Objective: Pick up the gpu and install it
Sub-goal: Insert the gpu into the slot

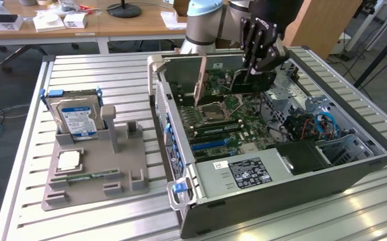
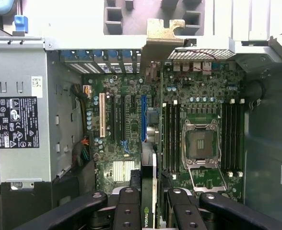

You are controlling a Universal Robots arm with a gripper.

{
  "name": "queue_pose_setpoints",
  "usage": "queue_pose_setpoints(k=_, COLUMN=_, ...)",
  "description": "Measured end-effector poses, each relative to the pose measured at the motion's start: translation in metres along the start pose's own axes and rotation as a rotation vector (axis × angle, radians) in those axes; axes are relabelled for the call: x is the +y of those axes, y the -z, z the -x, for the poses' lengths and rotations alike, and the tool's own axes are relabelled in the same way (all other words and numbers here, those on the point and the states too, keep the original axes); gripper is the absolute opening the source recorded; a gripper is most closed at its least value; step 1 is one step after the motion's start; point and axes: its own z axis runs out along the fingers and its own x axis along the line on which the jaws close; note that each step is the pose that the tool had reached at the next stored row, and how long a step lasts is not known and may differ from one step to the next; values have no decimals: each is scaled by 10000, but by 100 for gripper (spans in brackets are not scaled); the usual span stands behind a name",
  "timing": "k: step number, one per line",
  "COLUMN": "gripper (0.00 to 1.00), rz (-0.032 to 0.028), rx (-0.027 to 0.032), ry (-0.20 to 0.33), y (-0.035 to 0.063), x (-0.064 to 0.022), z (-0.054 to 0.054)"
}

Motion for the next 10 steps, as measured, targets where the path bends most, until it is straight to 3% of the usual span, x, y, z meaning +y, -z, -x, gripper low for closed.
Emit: queue_pose_setpoints(k=10, gripper=26, rz=1, rx=2, ry=0, y=-175, x=-1, z=-3)
